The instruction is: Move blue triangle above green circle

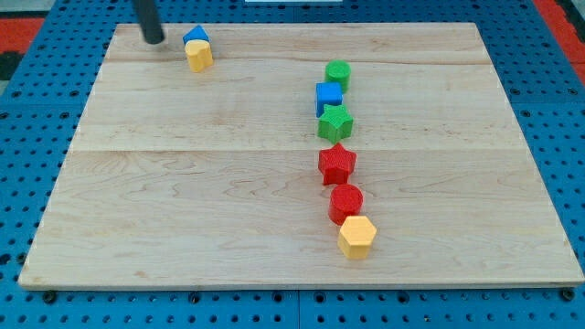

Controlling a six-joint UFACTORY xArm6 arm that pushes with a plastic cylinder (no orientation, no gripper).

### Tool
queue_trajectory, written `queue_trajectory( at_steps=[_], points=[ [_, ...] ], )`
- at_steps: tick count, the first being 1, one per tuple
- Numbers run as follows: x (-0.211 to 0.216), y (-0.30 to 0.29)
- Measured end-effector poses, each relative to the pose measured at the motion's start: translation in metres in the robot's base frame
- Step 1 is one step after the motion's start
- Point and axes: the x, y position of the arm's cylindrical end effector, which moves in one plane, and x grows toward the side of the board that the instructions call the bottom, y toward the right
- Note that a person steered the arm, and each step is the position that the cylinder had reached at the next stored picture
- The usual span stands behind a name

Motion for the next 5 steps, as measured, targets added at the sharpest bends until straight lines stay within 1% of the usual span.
queue_trajectory(
  at_steps=[1, 2, 3, 5],
  points=[
    [0.014, 0.085],
    [0.028, 0.154],
    [0.022, 0.186],
    [0.017, 0.225]
  ],
)
